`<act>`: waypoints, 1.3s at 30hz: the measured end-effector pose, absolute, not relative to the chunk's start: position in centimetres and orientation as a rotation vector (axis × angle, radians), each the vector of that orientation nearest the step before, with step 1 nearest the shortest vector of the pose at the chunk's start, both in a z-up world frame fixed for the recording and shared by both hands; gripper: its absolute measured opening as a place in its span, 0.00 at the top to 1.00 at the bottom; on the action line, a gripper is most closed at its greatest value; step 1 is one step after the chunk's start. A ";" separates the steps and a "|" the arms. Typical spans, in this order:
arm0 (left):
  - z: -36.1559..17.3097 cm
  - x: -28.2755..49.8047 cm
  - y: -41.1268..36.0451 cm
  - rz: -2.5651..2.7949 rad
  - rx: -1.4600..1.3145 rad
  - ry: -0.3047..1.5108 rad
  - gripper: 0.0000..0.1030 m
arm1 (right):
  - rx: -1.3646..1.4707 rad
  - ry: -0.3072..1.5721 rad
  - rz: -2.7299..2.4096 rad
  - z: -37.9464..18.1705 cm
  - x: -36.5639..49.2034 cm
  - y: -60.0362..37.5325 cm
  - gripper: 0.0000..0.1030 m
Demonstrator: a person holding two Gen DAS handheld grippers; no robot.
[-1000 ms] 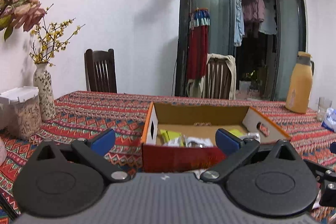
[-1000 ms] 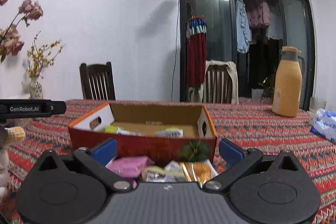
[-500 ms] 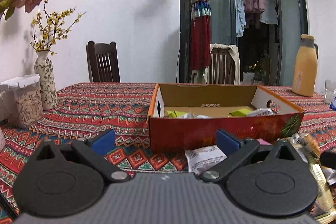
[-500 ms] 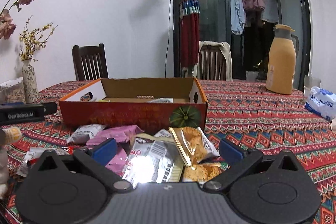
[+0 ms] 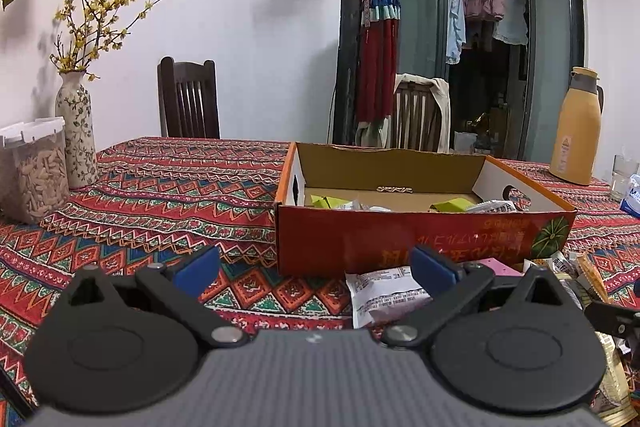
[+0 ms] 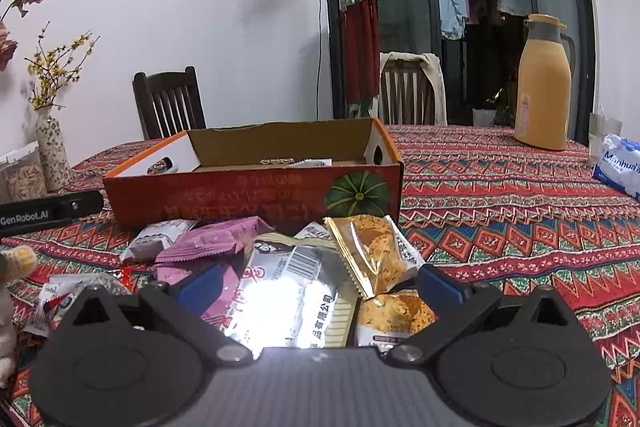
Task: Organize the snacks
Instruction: 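Close the right gripper on another white oat crisp packet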
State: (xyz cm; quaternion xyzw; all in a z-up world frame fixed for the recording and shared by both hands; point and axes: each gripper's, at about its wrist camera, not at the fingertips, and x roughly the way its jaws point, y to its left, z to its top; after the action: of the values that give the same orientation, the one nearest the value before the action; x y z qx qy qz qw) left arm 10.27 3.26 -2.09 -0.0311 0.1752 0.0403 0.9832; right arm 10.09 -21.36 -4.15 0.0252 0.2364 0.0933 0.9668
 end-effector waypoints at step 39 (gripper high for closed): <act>-2.3 10.6 3.6 0.082 -0.088 0.378 0.00 | 0.083 0.600 0.094 -5.7 10.6 -24.7 0.47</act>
State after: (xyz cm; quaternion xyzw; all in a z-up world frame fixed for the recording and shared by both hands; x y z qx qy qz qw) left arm 10.57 3.64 -2.32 -0.0437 0.1876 0.0408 0.9804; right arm 10.55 -24.68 -5.69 0.0408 0.2955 0.0461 0.9534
